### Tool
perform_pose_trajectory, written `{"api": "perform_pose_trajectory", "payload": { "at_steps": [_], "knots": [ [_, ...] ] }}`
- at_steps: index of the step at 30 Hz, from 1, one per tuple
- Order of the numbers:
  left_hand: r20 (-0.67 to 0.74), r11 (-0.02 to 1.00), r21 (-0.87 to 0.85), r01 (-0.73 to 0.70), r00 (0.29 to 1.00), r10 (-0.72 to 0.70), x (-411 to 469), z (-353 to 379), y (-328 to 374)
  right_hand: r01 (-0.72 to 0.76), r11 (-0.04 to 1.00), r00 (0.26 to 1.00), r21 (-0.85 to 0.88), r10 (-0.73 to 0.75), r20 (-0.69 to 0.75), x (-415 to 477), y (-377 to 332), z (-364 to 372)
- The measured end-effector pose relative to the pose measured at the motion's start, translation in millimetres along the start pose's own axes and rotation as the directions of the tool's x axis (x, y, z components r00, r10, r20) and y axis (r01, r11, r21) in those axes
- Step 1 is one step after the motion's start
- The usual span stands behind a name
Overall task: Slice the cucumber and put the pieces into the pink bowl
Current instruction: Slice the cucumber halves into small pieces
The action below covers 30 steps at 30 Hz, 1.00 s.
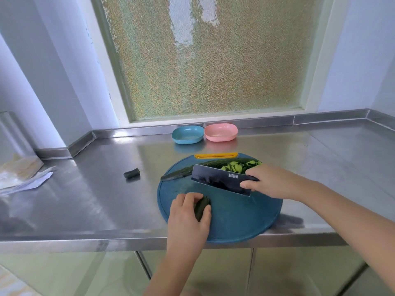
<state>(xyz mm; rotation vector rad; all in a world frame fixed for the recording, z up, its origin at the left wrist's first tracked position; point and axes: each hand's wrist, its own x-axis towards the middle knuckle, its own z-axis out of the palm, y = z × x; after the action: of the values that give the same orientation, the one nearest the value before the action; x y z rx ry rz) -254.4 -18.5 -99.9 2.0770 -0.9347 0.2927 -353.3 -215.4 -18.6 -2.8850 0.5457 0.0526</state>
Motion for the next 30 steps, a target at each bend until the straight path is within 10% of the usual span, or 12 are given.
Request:
{"api": "perform_pose_trajectory", "payload": {
  "at_steps": [30],
  "knots": [
    [0.005,0.999,-0.007,-0.031,1.0,0.031,2.3,2.9,-4.6,-0.162,0.986,0.979,-0.03,0.156,-0.128,-15.0,-24.4,17.2]
  ]
}}
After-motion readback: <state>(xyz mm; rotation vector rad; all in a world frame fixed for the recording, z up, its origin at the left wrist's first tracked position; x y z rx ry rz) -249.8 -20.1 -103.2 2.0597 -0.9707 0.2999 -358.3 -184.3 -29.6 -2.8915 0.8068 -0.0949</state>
